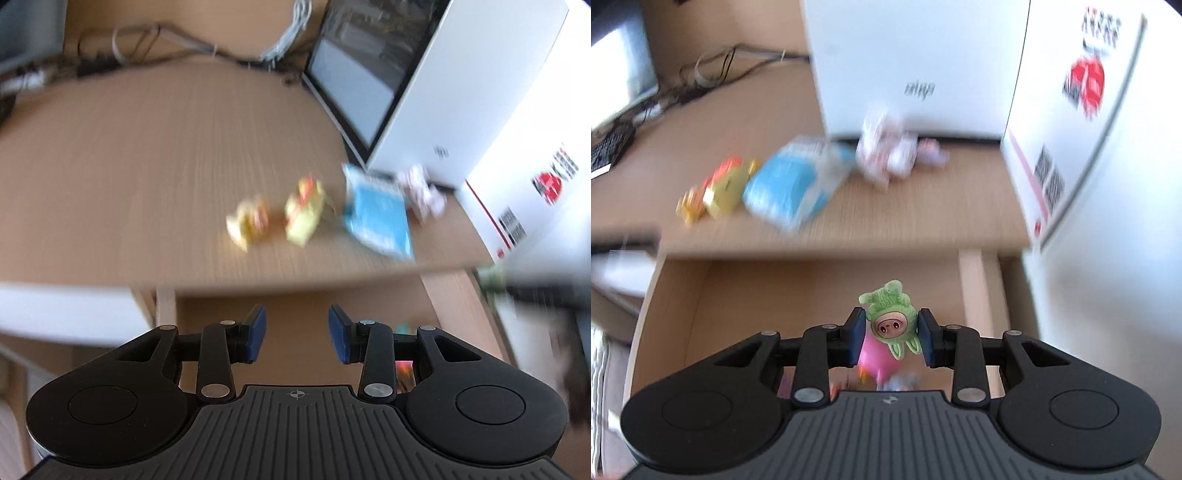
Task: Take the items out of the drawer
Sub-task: 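Place green toy by the lace toy with right tool while left tool returns to drawer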
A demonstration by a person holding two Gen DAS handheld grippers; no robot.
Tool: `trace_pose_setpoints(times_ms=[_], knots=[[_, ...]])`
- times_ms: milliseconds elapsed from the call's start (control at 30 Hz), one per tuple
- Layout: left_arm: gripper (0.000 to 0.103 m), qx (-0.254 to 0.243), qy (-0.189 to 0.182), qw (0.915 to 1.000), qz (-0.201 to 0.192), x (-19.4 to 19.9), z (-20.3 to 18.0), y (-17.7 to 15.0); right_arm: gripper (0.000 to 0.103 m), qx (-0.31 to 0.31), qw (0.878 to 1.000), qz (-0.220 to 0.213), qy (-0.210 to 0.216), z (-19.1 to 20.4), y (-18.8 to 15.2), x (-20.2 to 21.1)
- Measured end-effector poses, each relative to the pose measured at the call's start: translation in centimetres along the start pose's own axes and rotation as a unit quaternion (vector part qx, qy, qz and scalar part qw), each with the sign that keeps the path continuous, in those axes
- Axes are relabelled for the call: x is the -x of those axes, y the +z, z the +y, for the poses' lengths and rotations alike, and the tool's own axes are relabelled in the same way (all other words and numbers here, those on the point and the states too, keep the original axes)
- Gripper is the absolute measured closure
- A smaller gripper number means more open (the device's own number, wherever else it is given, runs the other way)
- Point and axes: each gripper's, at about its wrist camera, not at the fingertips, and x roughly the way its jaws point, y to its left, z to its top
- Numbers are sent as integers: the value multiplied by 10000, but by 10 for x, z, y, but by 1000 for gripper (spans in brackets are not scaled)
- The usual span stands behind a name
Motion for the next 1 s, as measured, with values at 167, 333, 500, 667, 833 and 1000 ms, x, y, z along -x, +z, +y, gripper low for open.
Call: trace_pose_setpoints(times_ms=[167, 333, 500, 667, 833, 1000], knots=[[62, -25, -216, 9985, 496, -7, -5, -32, 73, -178, 9985, -493, -135, -10, 46, -15], [62, -74, -322, 9958, 852, -13, -8, -50, 67, -356, 9975, -617, -1, -17, 70, -39], [62, -62, -366, 9934, 1083, -20, -7, -61, 51, -592, 9971, -477, -16, -19, 56, -42], [62, -302, -433, 9897, 1334, -32, -17, -66, 46, -696, 9971, -310, 10, -13, 16, -25], [62, -597, -617, 9831, 1615, -44, -32, -72, 40, -713, 9974, 60, 116, 0, -33, -11], [62, -870, -746, 9794, 1664, -48, -45, -72, 36, -996, 9943, 379, 4, 1, -66, -5]])
